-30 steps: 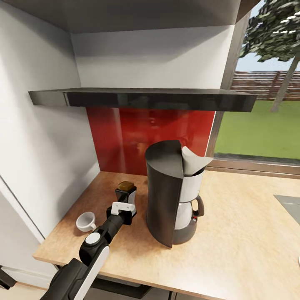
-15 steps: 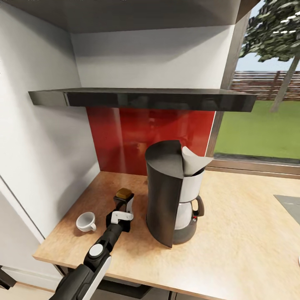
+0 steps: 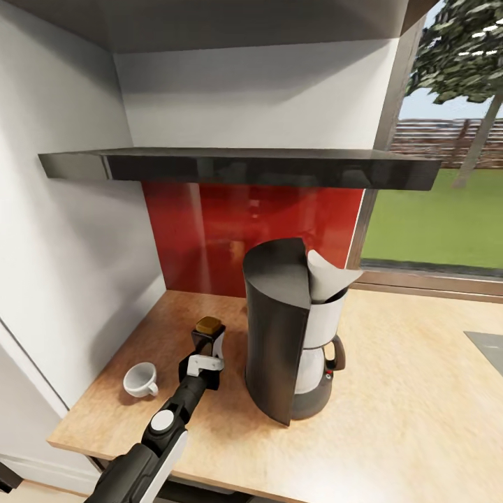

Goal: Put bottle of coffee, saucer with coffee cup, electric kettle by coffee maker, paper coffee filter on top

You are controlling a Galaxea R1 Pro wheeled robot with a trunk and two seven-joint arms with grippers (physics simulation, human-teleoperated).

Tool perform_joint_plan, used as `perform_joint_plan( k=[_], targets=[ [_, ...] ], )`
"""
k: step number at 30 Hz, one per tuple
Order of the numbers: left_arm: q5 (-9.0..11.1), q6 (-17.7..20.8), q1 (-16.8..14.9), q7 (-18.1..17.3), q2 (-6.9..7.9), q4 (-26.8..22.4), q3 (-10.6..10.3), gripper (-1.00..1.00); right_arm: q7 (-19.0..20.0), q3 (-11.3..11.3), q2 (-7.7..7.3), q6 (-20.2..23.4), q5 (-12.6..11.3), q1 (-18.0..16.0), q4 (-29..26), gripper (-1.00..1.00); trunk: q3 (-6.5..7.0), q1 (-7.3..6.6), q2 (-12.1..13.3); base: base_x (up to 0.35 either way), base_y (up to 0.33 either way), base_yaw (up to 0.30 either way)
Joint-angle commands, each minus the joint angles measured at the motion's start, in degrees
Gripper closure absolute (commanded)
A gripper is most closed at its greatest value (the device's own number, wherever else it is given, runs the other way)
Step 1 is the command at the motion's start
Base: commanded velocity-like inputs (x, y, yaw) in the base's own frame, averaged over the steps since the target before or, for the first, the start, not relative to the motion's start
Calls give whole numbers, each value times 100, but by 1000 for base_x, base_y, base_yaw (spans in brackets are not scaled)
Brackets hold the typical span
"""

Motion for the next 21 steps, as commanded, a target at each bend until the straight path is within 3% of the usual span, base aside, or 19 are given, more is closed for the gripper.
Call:
perform_joint_plan(
  k=[1, 6, 7, 14, 21],
  targets=[
    [36, 24, -6, 49, 8, -10, -26, 100, -18, 29, -2, -5, 16, 2, -10, -100, -11, 4, -12, 16, 0, 0],
    [56, 10, -6, 49, 9, -16, -36, 100, -18, 29, -2, -5, 17, 2, -10, -100, -11, 4, -12, 4, 0, 0],
    [55, 10, -6, 49, 6, -15, -36, -100, -19, 31, -2, -5, 20, 2, -10, -100, -11, 4, -12, 0, 0, 0],
    [59, -17, -6, 50, 21, -18, -34, -100, -21, 33, -2, -6, 21, 2, -10, -100, -11, 4, -12, 0, 0, 0],
    [62, -554, 10, 49, 49, -18, -20, -100, -22, 31, -2, -7, 19, 2, -7, -100, -11, 4, -12, 0, 0, 0]
  ],
)
